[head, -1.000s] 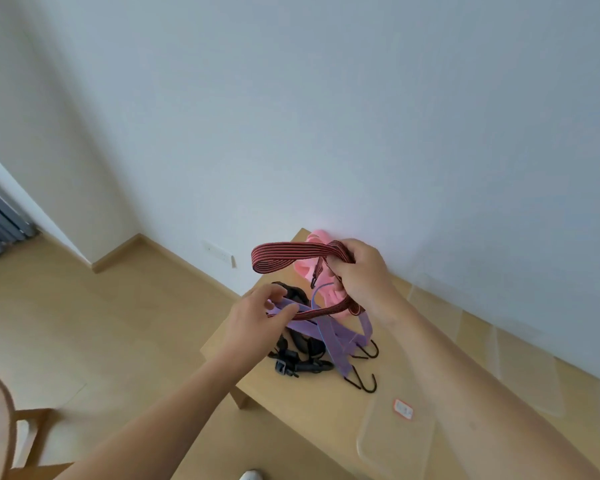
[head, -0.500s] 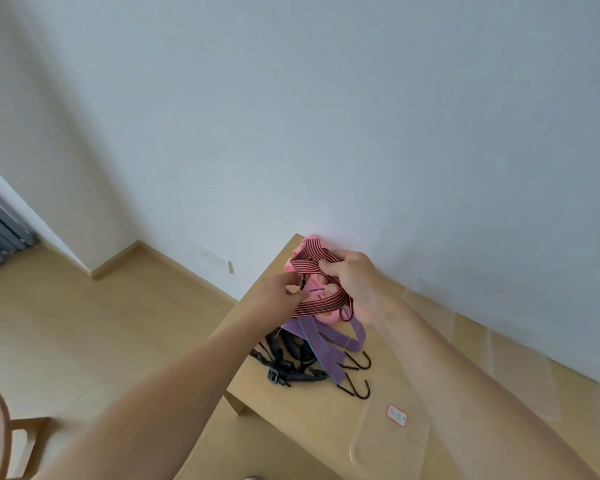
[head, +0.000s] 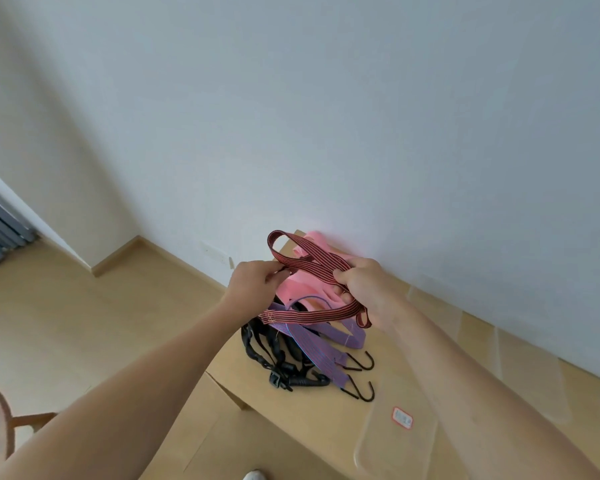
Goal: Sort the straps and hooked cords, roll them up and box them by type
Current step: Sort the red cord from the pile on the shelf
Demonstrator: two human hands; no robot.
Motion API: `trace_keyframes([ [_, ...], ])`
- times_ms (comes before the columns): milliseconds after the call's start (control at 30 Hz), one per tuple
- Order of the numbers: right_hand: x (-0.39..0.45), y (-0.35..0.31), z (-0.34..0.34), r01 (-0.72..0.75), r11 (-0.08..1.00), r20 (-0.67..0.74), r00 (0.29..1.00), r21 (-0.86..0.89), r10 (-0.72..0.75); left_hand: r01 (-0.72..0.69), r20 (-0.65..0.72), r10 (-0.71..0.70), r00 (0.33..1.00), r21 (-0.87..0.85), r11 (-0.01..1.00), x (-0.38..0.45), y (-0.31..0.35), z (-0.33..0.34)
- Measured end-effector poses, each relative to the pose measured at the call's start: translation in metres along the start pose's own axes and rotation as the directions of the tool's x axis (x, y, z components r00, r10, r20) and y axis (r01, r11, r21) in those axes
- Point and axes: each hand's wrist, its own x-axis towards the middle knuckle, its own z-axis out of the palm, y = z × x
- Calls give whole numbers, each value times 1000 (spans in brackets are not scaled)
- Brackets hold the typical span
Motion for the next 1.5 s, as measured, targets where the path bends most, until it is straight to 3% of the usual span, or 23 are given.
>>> trace_keyframes([
  [133,3,2,1,8,994,-1,1000,-112,-8,-147,132,126,983,162,976,1,-3,-4],
  [267,3,3,2,12,993,35,999,-118,-8,-148,188,111,976,201,968,2,-4,-11],
  [367,0,3,4,13,996,43,999,-91,-9,-48,225,30,974,74,996,0,-8,-19],
  [433,-4,3,6,13,995,41,999,-103,-9,14,353,-4,936,-25,1000,-7,-12,-24],
  [533,-8,7,12,-15,998,66,998,-56,19,-73,464,-11,886,164,984,-16,-22,-16],
  [600,-10,11,17,-28,999,91,995,-43,32,-128,442,-22,897,306,943,-20,-27,-6],
  [700,-11,15,23,-36,999,109,993,-32,39,-130,392,-9,920,327,936,-22,-34,-2],
  [800,-11,16,26,-29,999,95,995,-23,31,-102,291,26,956,249,963,-22,-42,-10],
  [967,-8,13,35,2,998,35,999,62,-4,31,-35,-28,999,88,996,-20,-43,-26],
  [1067,-13,10,38,60,992,38,997,110,-65,77,-87,-76,993,9,997,-17,-32,-35],
  [1233,-26,13,33,190,982,46,981,15,-190,9,-41,-13,999,-100,995,-25,12,-39],
  [1333,-39,15,20,205,978,-13,979,37,-204,-10,100,50,994,-362,932,-36,54,-31],
  [1500,-76,33,0,231,958,-98,971,171,-217,269,357,-29,934,-644,716,-51,105,20],
])
